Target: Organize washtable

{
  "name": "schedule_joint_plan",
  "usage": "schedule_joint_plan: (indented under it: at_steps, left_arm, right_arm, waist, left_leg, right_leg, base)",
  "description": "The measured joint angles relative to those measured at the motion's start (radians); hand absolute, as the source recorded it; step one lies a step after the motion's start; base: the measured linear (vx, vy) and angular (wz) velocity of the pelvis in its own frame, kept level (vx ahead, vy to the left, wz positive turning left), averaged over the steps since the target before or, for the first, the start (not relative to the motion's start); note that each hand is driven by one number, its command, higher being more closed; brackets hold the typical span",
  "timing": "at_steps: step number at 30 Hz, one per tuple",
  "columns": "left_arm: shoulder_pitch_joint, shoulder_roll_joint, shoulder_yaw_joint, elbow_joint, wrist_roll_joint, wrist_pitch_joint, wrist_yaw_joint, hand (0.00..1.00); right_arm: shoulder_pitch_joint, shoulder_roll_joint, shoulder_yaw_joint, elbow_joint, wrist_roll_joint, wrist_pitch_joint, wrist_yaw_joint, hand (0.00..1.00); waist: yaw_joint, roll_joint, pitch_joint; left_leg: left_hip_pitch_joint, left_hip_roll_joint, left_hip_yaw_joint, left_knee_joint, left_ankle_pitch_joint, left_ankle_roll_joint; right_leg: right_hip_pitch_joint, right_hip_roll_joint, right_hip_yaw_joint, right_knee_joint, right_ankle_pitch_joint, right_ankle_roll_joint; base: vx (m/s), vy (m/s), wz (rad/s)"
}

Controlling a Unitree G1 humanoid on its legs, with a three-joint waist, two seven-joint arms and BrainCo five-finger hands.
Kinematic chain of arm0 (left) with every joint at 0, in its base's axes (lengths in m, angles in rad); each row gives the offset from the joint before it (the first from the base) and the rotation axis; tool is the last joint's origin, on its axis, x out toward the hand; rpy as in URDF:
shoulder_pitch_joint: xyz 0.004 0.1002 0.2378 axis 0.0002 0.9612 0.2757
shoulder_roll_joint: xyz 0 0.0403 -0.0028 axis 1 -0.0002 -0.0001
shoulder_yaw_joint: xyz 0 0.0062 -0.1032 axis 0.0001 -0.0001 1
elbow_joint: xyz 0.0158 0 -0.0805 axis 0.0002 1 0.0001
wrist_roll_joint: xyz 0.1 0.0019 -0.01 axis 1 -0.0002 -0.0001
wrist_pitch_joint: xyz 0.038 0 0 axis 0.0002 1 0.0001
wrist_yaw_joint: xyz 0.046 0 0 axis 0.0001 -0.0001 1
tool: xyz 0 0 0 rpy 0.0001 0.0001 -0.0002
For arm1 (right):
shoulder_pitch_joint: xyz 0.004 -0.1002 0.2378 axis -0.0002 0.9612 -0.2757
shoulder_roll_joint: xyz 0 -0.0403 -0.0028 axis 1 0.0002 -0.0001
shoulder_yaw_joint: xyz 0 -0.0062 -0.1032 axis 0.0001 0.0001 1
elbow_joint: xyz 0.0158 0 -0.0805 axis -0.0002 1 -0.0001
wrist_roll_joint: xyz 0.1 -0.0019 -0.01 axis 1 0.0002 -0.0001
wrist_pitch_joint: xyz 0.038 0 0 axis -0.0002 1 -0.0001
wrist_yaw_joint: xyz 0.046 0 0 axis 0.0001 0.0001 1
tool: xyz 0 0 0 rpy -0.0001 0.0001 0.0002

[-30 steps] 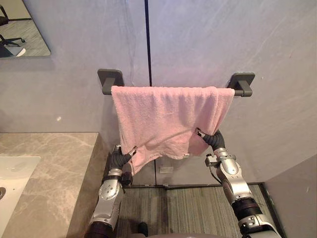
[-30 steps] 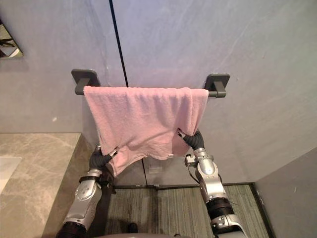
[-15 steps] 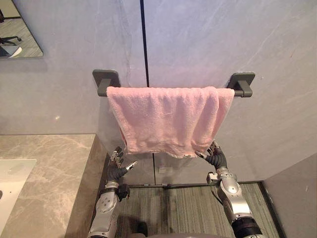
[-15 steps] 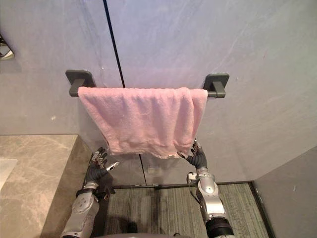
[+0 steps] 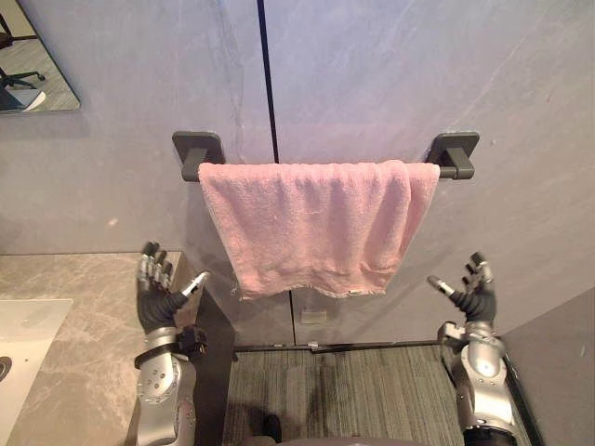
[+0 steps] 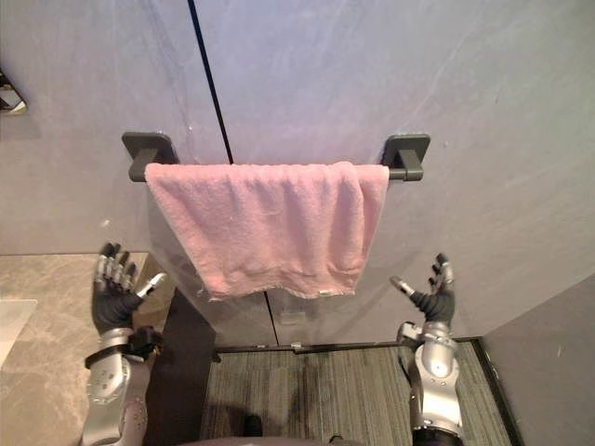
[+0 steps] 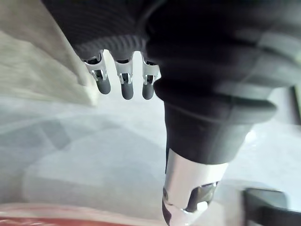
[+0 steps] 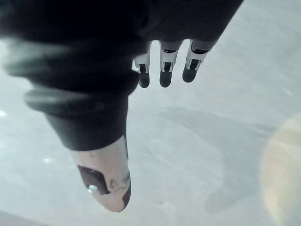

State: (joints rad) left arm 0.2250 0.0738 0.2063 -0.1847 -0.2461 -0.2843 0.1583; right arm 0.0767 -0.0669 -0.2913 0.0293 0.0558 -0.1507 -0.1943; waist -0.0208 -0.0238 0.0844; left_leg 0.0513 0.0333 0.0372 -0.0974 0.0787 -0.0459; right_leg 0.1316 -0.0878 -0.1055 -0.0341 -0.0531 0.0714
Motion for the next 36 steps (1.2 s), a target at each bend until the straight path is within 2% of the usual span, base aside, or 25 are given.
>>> schedule_joint_plan:
  at_steps: [6,9,11,12,14,17,21,23,27,29,32,36]
  left_arm:
    - [-0.006,0.027,0.021,-0.236,-0.019,-0.04,-0.002,0.0]
    - [-0.031,0.075,0.024,-0.329,-0.057,-0.076,-0.004,0.0]
    - [-0.067,0.117,-0.022,-0.366,-0.119,-0.097,-0.025,0.0]
    - [-0.078,0.128,-0.043,-0.371,-0.129,-0.099,-0.028,0.0]
    - [-0.106,0.174,-0.156,-0.391,-0.182,-0.099,-0.065,0.0]
    - [-0.145,0.253,-0.333,-0.398,-0.266,-0.094,-0.16,0.0]
    - [-0.186,0.343,-0.487,-0.393,-0.364,-0.08,-0.257,0.0]
    - [-0.202,0.377,-0.54,-0.374,-0.429,-0.06,-0.321,0.0]
    - [-0.208,0.44,-0.59,-0.284,-0.531,-0.041,-0.379,0.0]
    - [-0.208,0.476,-0.605,-0.255,-0.537,-0.029,-0.387,0.0]
    - [-0.207,0.545,-0.675,-0.207,-0.539,0.008,-0.451,0.0]
    - [-0.204,0.56,-0.687,-0.146,-0.526,0.037,-0.48,0.0]
  right_arm:
    - [-0.029,-0.027,-0.005,-0.256,0.032,-0.051,0.004,0.0]
    - [-0.103,-0.074,0.037,-0.387,0.104,-0.114,0.026,0.0]
    - [-0.166,-0.139,0.15,-0.464,0.194,-0.162,0.074,0.0]
    - [-0.18,-0.152,0.183,-0.479,0.21,-0.169,0.086,0.0]
    - [-0.245,-0.188,0.329,-0.495,0.273,-0.191,0.144,0.0]
    - [-0.319,-0.225,0.502,-0.496,0.352,-0.191,0.227,0.0]
    - [-0.352,-0.275,0.652,-0.496,0.478,-0.186,0.311,0.0]
    - [-0.353,-0.312,0.694,-0.493,0.54,-0.164,0.36,0.0]
    - [-0.348,-0.394,0.728,-0.425,0.647,-0.141,0.416,0.0]
    - [-0.337,-0.433,0.738,-0.399,0.675,-0.129,0.419,0.0]
    - [-0.323,-0.485,0.778,-0.339,0.694,-0.102,0.455,0.0]
    - [-0.303,-0.544,0.852,-0.261,0.699,-0.042,0.495,0.0]
  waist:
    - [-0.011,0.002,-0.001]
    - [-0.017,0.004,-0.002]
    - [-0.017,0.007,-0.003]
    - [-0.017,0.008,-0.004]
    - [-0.017,0.008,-0.004]
    - [-0.013,0.008,-0.004]
    - [-0.014,0.009,-0.004]
    - [-0.016,0.012,-0.007]
    - [-0.02,0.032,-0.021]
    - [-0.02,0.038,-0.025]
    - [-0.02,0.044,-0.029]
    - [-0.019,0.043,-0.029]
  left_leg:
    - [0.006,-0.001,0.001,0.001,0.0,0.0]
    - [0.012,0.0,0.005,0.001,0.0,0.0]
    - [0.015,0.0,0.007,0.001,0.0,0.0]
    - [0.016,0.001,0.007,0.001,0.0,0.0]
    - [0.019,0.0,0.009,0.001,0.0,0.0]
    - [0.022,-0.001,0.014,0.0,0.0,0.0]
    - [0.022,-0.001,0.018,0.0,0.001,0.001]
    - [0.021,-0.001,0.019,0.0,0.001,0.001]
    - [0.018,0.0,0.019,0.0,0.003,0.002]
    - [0.018,0.001,0.019,-0.002,0.004,0.002]
    - [0.017,0.001,0.019,-0.006,0.004,0.002]
    - [0.013,0.001,0.019,-0.006,0.004,0.002]
  right_leg:
    - [0.0,-0.001,0.001,0.011,-0.005,-0.001]
    - [0.002,0.0,0.004,0.013,-0.005,-0.001]
    - [0.003,0.0,0.008,0.016,-0.005,-0.001]
    - [0.003,0.001,0.009,0.018,-0.005,-0.001]
    - [0.002,0.0,0.012,0.023,-0.005,-0.001]
    - [-0.001,0.0,0.019,0.03,-0.006,0.0]
    - [-0.006,-0.001,0.023,0.034,-0.006,0.0]
    - [-0.008,0.0,0.023,0.036,-0.006,0.0]
    - [-0.014,0.0,0.025,0.041,-0.006,0.0]
    - [-0.014,0.001,0.025,0.041,-0.006,0.0]
    - [-0.015,0.001,0.026,0.041,-0.006,0.0]
    - [-0.02,0.001,0.026,0.041,-0.006,0.0]
  base:
    - [0.0,0.0,0.0]
    - [0.0,0.0,-0.04]
    - [0.0,0.0,-0.04]
    - [0.0,0.0,0.0]
    - [-0.04,-0.005,-0.04]
    - [-0.03,-0.003,-0.05]
    - [-0.02,-0.005,-0.03]
    - [0.0,0.0,0.0]
    - [-0.01,-0.002,0.0]
    - [-0.03,-0.013,0.0]
    - [-0.02,-0.008,0.0]
    - [0.0,0.0,0.0]
